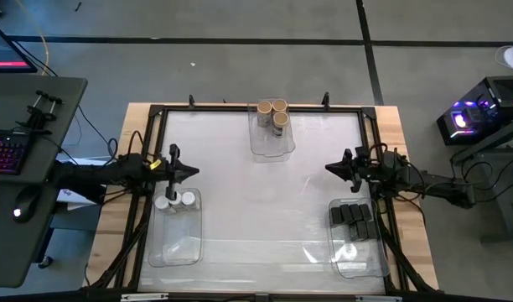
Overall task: Sort spices by type
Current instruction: Return to Home Position
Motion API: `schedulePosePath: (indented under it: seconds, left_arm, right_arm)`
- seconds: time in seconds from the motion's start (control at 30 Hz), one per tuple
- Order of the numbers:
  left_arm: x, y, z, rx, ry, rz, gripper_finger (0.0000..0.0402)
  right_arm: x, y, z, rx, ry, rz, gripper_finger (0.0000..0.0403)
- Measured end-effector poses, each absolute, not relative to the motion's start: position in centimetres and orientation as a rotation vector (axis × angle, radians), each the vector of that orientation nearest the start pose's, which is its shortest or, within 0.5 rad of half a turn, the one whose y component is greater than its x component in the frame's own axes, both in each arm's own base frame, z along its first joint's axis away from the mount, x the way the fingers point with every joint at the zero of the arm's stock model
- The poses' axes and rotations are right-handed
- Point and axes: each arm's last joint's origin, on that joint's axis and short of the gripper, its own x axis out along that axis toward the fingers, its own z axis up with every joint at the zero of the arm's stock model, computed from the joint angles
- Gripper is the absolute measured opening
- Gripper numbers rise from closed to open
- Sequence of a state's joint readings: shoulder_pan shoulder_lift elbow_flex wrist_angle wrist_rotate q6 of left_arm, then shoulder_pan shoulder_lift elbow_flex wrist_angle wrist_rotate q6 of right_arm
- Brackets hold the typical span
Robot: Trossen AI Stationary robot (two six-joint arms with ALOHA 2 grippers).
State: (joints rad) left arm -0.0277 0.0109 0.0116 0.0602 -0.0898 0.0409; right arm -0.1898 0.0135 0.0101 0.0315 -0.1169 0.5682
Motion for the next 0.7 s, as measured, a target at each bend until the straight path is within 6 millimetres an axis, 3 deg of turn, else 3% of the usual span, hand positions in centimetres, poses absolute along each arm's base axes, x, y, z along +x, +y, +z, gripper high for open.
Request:
schedulePosePath:
  seconds: [0.7]
  left_arm:
    - [9.75,-0.01,17.26,0.026,-0.061,0.064,0.0000]
  right_arm:
    - [9.66,-1.51,16.89,0.564,-0.047,-0.062,0.0001]
